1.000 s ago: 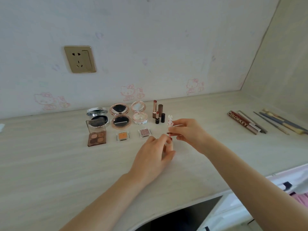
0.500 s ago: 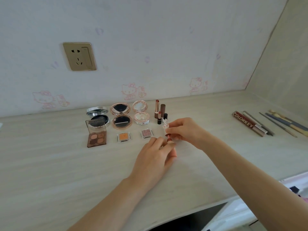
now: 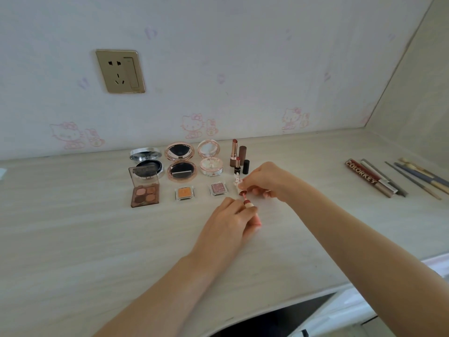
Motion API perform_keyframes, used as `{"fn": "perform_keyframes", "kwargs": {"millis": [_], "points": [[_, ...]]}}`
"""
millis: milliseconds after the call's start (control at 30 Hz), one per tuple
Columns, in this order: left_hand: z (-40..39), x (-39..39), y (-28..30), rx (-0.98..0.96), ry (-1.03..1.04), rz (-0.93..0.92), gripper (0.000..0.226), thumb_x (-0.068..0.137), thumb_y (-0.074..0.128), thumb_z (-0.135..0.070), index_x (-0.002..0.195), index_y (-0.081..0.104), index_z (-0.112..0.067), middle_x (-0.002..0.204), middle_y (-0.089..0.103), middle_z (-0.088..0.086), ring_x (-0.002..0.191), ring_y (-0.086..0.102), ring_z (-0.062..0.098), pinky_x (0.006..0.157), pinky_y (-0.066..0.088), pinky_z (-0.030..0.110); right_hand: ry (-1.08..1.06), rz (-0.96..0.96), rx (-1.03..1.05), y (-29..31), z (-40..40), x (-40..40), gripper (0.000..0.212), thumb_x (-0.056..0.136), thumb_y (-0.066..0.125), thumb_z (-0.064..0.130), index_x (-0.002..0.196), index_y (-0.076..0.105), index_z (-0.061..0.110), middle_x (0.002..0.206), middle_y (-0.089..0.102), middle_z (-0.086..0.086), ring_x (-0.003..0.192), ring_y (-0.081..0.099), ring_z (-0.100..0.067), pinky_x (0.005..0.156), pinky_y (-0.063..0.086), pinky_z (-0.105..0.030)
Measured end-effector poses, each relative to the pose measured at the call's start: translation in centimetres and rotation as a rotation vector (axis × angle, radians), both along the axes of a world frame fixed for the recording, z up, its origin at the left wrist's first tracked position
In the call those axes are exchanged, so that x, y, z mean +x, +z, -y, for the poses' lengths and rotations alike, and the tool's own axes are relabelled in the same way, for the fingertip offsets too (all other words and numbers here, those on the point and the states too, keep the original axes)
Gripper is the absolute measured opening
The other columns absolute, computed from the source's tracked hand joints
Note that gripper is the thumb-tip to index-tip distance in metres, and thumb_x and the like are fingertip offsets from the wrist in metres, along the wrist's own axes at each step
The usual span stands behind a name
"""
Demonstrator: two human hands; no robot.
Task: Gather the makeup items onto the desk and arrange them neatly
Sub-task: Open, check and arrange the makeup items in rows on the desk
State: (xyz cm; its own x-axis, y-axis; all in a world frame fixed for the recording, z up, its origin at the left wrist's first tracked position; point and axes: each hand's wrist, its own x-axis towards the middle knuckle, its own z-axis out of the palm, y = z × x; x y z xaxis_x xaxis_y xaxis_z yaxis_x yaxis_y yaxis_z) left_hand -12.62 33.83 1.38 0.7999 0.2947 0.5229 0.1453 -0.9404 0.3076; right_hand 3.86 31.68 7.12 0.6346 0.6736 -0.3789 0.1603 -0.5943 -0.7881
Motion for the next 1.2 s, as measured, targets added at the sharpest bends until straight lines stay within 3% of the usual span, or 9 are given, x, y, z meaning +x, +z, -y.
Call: {"fn": "perform_keyframes", "kwargs": {"millis": [100, 267, 500, 667, 767, 1000, 1067, 1200], "points": [[0.1, -0.1, 0.0, -0.008, 0.003, 0.017, 0.018, 0.084, 0.064, -0.017, 0.101, 0.068, -0.014, 0.085, 0.061, 0.0, 0.084, 0.051, 0.018, 0.077, 0.045, 0.024, 0.013, 0.009, -0.04, 0.3, -0.2, -0.1, 0.033, 0.071, 0.078, 0.011, 0.098, 0.071, -0.006, 0.073, 0.062, -0.009, 0.055, 0.046, -0.015, 0.047, 0.03, -0.022], [0.0, -0.3, -0.1, -0.052, 0.014, 0.01, 0.021, 0.082, 0.068, -0.018, 0.103, 0.068, -0.016, 0.089, 0.062, -0.003, 0.087, 0.051, 0.016, 0.079, 0.044, 0.023, 0.053, 0.032, -0.044, 0.0, -0.3, -0.1, 0.037, 0.075, 0.075, 0.017, 0.103, 0.069, -0.006, 0.079, 0.061, -0.012, 0.068, 0.046, -0.022, 0.05, 0.033, -0.025], [-0.2, -0.5, 0.0, -0.081, 0.013, 0.003, 0.024, 0.084, 0.067, -0.022, 0.107, 0.066, -0.017, 0.093, 0.061, -0.003, 0.091, 0.05, 0.015, 0.081, 0.046, 0.025, 0.044, 0.03, -0.065, 0.3, -0.2, -0.1, 0.026, 0.078, 0.07, 0.013, 0.098, 0.071, -0.004, 0.084, 0.072, -0.009, 0.06, 0.05, -0.016, 0.05, 0.037, -0.023], [-0.2, -0.4, 0.0, -0.063, 0.008, -0.008, 0.025, 0.085, 0.066, -0.025, 0.108, 0.066, -0.017, 0.094, 0.062, -0.003, 0.091, 0.05, 0.015, 0.08, 0.048, 0.027, 0.099, 0.122, -0.081, 0.6, -0.3, -0.6, 0.022, 0.08, 0.071, 0.026, 0.085, 0.068, 0.004, 0.068, 0.061, -0.003, 0.05, 0.045, -0.014, 0.045, 0.034, -0.02], [-0.2, -0.4, 0.0, -0.068, 0.008, -0.001, 0.024, 0.085, 0.066, -0.024, 0.108, 0.066, -0.017, 0.093, 0.062, -0.002, 0.09, 0.051, 0.017, 0.08, 0.049, 0.028, 0.109, 0.171, -0.042, 0.2, -0.3, -0.7, 0.033, 0.078, 0.075, 0.029, 0.091, 0.071, -0.001, 0.06, 0.055, -0.003, 0.042, 0.04, -0.013, 0.041, 0.031, -0.019], [-0.3, -0.5, -0.1, -0.097, 0.001, -0.011, 0.027, 0.087, 0.065, -0.027, 0.113, 0.065, -0.019, 0.096, 0.061, -0.004, 0.094, 0.048, 0.015, 0.083, 0.048, 0.032, 0.073, 0.137, 0.055, -0.4, 0.4, -0.2, 0.022, 0.076, 0.078, 0.027, 0.088, 0.072, 0.009, 0.07, 0.057, -0.008, 0.054, 0.042, -0.019, 0.052, 0.036, -0.025], [-0.3, -0.5, 0.0, -0.109, -0.002, -0.022, 0.028, 0.088, 0.064, -0.028, 0.115, 0.064, -0.021, 0.099, 0.061, -0.005, 0.097, 0.048, 0.014, 0.086, 0.047, 0.032, 0.073, 0.108, 0.068, -0.4, 0.6, -0.1, 0.021, 0.077, 0.078, 0.025, 0.089, 0.073, 0.009, 0.069, 0.059, -0.006, 0.059, 0.045, -0.02, 0.051, 0.039, -0.024], [-0.1, -0.7, 0.2, -0.113, 0.005, -0.023, 0.038, 0.089, 0.063, -0.031, 0.125, 0.06, -0.021, 0.104, 0.06, -0.005, 0.103, 0.047, 0.012, 0.091, 0.045, 0.03, 0.081, 0.097, 0.082, -0.2, 0.8, -0.2, 0.017, 0.079, 0.077, 0.022, 0.091, 0.072, 0.01, 0.065, 0.058, -0.001, 0.05, 0.047, -0.012, 0.043, 0.042, -0.016]]}}
